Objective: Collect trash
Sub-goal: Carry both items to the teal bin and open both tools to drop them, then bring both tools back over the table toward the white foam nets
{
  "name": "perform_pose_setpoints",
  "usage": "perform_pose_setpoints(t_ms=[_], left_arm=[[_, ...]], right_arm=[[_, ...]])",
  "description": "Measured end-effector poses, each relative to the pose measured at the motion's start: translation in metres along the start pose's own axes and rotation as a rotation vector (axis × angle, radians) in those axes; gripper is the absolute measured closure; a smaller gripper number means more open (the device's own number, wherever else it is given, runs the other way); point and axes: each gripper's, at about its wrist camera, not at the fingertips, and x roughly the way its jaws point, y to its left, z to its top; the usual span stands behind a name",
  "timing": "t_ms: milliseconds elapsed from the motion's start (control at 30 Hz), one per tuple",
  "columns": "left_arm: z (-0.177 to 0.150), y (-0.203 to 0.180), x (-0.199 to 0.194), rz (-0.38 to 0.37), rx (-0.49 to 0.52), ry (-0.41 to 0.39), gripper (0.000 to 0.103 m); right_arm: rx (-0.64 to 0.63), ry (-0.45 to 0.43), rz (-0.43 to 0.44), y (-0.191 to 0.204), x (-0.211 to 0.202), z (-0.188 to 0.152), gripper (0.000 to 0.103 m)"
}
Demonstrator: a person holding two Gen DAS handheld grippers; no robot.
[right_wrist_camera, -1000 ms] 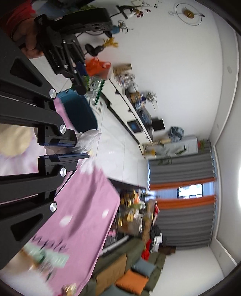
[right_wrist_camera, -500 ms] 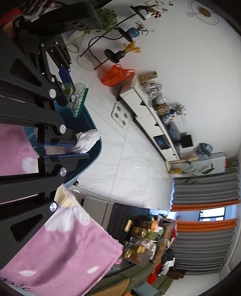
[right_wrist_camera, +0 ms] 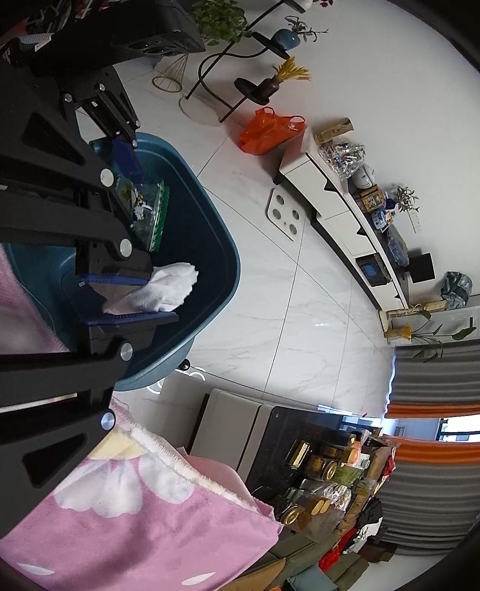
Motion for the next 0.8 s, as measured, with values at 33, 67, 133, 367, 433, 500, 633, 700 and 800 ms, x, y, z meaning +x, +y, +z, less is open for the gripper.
perform_pose_setpoints(t_ms=[33, 67, 133, 367, 433, 500, 633, 700, 800], left_arm=[[0.001, -0.002, 0.003, 0.000, 0.007, 0.001, 0.053], [0.001, -0.002, 0.004, 0.002, 0.007, 0.000, 0.049], [0.003, -0.002, 0.007, 0.012, 0.010, -0.006, 0.045], [0.006, -0.001, -0.007, 0.060, -0.002, -0.057, 0.032], [0.004, 0.002, -0.020, 0.077, -0.001, -0.082, 0.030], [0.002, 0.005, -0.034, 0.089, -0.005, -0.111, 0.026], [-0.005, 0.009, -0.077, 0.117, -0.011, -0.204, 0.013], [-0.009, 0.005, -0.098, 0.119, -0.005, -0.252, 0.008], [-0.016, -0.004, -0.127, 0.123, 0.008, -0.307, 0.006]], right_arm=[[0.004, 0.003, 0.006, 0.001, 0.003, 0.000, 0.080], [0.011, -0.001, 0.001, 0.000, 0.003, -0.001, 0.070], [0.019, -0.011, 0.000, -0.002, 0.002, -0.001, 0.068], [0.036, -0.045, -0.004, -0.009, -0.009, -0.001, 0.067], [0.033, -0.063, -0.005, -0.010, -0.016, -0.001, 0.064], [0.025, -0.092, -0.015, -0.010, -0.027, -0.003, 0.060], [-0.012, -0.180, -0.039, -0.011, -0.052, -0.008, 0.043], [-0.038, -0.216, -0.060, -0.009, -0.065, -0.011, 0.041], [-0.070, -0.279, -0.079, -0.007, -0.089, -0.020, 0.026]])
